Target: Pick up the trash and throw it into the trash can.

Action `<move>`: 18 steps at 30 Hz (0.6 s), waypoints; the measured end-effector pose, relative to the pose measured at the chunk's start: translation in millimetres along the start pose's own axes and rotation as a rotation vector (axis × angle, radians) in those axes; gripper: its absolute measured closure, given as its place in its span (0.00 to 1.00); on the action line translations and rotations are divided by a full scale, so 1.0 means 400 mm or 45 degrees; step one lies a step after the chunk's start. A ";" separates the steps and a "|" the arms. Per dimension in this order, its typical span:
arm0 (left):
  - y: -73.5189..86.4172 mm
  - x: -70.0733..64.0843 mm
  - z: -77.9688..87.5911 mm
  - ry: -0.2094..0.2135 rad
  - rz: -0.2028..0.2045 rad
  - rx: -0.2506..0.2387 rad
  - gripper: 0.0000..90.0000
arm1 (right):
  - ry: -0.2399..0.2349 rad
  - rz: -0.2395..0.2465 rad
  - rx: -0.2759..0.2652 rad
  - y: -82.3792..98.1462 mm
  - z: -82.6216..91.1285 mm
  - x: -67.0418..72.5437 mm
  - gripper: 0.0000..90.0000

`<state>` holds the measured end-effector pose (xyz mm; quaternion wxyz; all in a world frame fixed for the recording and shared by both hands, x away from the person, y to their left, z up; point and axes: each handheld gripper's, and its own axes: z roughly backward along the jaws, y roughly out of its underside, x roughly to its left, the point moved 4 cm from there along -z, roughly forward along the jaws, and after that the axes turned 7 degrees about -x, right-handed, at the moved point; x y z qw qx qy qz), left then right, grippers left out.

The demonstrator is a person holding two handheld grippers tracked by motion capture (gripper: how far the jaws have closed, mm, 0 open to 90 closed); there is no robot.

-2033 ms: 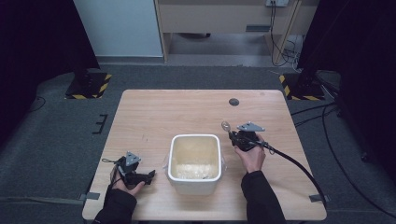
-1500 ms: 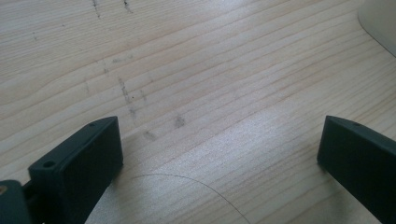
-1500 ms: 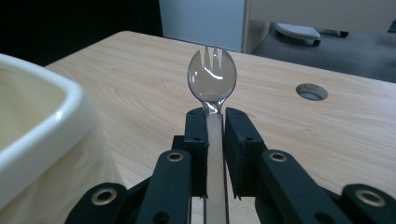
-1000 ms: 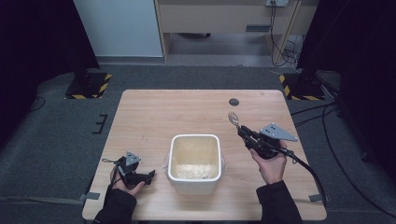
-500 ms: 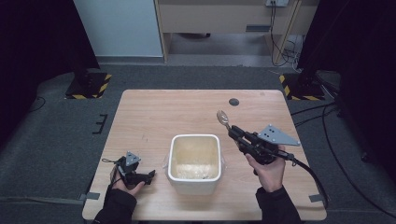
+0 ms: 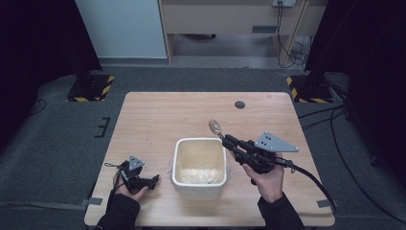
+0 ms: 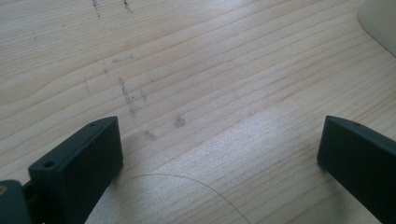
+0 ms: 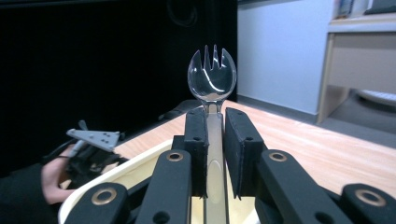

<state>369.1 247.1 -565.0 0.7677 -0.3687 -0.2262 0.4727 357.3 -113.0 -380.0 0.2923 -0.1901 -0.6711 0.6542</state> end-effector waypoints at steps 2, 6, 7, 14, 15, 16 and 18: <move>0.000 0.000 0.000 -0.001 0.000 0.000 0.00 | -0.011 -0.007 0.018 0.012 -0.010 0.006 0.89; 0.000 0.000 0.000 -0.001 0.000 0.000 0.00 | -0.029 0.000 0.058 0.034 -0.030 0.018 0.89; 0.000 0.000 0.000 0.000 0.000 0.000 0.00 | -0.041 0.005 0.074 0.044 -0.040 0.026 0.89; 0.000 0.000 0.000 -0.001 0.000 0.000 0.00 | -0.070 -0.005 0.113 0.074 -0.062 0.043 0.88; 0.000 0.000 0.000 -0.001 0.000 0.000 0.00 | -0.076 -0.006 0.117 0.080 -0.068 0.049 0.88; 0.000 0.000 0.000 -0.001 0.000 0.000 0.00 | -0.076 -0.006 0.117 0.080 -0.068 0.049 0.88; 0.000 0.000 0.000 0.000 0.000 0.000 0.00 | -0.078 -0.002 0.126 0.087 -0.072 0.052 0.88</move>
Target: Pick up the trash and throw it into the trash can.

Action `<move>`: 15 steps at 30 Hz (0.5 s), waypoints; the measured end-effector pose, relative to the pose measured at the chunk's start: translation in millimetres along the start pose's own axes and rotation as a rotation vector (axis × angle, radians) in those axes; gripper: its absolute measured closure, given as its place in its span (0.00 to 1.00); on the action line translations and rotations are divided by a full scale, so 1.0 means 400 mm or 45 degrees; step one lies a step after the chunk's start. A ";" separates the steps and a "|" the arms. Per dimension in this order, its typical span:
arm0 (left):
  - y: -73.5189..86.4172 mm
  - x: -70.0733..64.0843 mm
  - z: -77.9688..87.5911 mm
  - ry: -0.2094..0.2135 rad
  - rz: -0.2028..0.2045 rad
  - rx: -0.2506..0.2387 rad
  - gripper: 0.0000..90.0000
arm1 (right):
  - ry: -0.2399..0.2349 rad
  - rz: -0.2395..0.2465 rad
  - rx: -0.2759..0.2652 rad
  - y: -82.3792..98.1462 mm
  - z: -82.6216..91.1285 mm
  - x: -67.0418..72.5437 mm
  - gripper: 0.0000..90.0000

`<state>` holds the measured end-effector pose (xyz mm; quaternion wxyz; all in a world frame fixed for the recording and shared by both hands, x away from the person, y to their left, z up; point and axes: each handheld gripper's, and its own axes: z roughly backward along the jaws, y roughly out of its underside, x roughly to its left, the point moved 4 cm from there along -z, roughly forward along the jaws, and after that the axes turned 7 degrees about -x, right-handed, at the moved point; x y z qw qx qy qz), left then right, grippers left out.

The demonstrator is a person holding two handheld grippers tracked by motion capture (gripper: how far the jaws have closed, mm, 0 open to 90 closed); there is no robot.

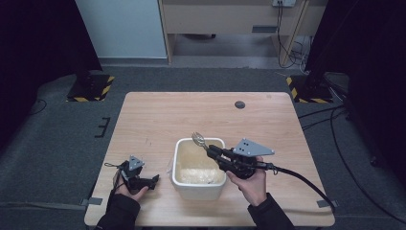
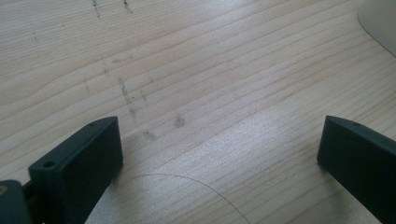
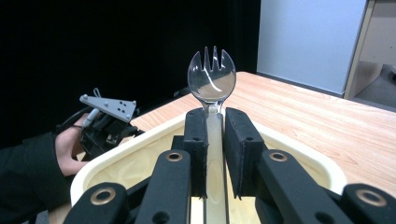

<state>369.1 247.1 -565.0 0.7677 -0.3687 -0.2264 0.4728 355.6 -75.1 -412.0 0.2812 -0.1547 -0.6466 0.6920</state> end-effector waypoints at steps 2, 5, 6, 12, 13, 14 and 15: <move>0.000 0.000 0.000 0.000 0.000 0.000 0.00 | -0.005 -0.004 0.008 0.006 -0.005 0.003 0.88; 0.000 0.000 0.000 0.000 0.000 0.000 0.00 | -0.010 -0.014 0.016 0.014 -0.013 0.005 0.79; 0.000 0.000 0.000 0.000 0.000 0.000 0.00 | -0.010 -0.014 0.016 0.014 -0.013 0.005 0.79; 0.000 0.000 0.000 0.000 0.000 0.000 0.00 | 0.049 -0.034 -0.037 0.001 -0.001 -0.021 0.58; 0.000 0.000 0.000 0.000 0.000 0.000 0.00 | 0.105 -0.019 -0.069 -0.008 0.010 -0.043 0.49; 0.000 0.000 0.000 0.001 0.000 0.000 0.00 | 0.135 0.011 -0.068 -0.012 0.016 -0.054 0.46; 0.000 0.000 0.000 0.001 0.000 0.000 0.00 | 0.135 0.011 -0.068 -0.012 0.016 -0.054 0.46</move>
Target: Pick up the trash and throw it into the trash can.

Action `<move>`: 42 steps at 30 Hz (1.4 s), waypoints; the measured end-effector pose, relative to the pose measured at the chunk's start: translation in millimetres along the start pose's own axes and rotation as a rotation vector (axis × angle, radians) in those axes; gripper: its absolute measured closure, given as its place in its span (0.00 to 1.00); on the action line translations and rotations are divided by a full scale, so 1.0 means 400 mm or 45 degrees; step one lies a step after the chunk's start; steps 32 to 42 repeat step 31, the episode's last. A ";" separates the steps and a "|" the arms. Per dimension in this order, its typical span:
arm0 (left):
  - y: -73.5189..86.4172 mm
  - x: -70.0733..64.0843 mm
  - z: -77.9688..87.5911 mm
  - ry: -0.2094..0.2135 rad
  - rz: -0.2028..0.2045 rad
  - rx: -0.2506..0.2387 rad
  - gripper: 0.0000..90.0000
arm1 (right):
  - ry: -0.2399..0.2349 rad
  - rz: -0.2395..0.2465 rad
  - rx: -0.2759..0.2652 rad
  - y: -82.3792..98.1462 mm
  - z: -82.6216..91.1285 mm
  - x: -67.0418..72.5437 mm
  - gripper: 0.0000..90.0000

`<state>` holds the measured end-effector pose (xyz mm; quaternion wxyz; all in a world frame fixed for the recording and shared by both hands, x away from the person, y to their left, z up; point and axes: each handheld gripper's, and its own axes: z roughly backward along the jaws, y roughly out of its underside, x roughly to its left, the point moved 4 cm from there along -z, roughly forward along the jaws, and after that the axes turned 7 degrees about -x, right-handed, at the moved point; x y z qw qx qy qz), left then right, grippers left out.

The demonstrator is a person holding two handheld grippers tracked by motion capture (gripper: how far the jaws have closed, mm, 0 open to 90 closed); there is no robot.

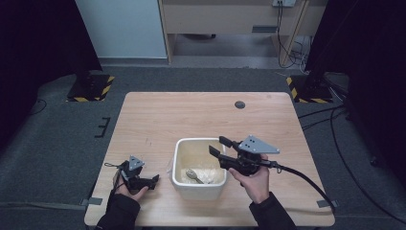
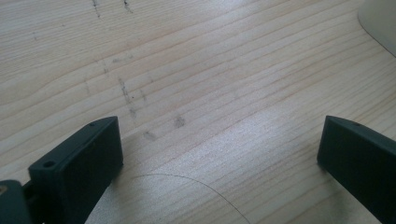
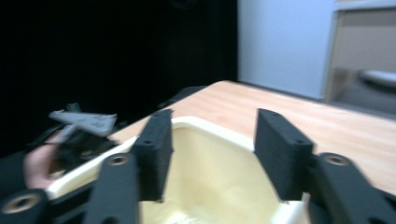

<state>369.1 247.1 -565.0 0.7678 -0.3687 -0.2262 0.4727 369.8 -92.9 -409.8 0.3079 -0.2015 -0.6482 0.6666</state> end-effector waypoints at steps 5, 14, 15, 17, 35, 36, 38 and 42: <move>0.000 0.000 0.000 -0.001 0.000 0.000 0.00 | 0.114 -0.028 -0.049 -0.008 0.024 -0.063 0.34; 0.000 0.000 0.000 0.000 0.000 0.000 0.00 | 0.353 -0.044 0.115 0.085 0.046 -0.219 0.25; 0.000 0.000 0.000 0.000 0.000 0.000 0.00 | 0.377 -0.039 0.150 0.102 0.046 -0.233 0.25; 0.000 0.000 0.000 0.000 0.000 0.000 0.00 | 0.426 -0.029 0.216 0.134 0.046 -0.258 0.25; 0.000 0.000 0.000 0.000 0.000 0.000 0.00 | 0.562 -0.077 0.475 0.277 0.065 -0.345 0.26; 0.000 0.000 0.000 0.000 0.000 0.000 0.00 | 0.562 -0.077 0.475 0.277 0.065 -0.345 0.26; 0.000 0.000 0.000 0.000 0.000 0.000 0.00 | 0.562 -0.077 0.475 0.277 0.065 -0.345 0.26; 0.000 0.000 0.000 0.000 0.000 0.000 0.00 | 0.562 -0.077 0.475 0.277 0.065 -0.345 0.26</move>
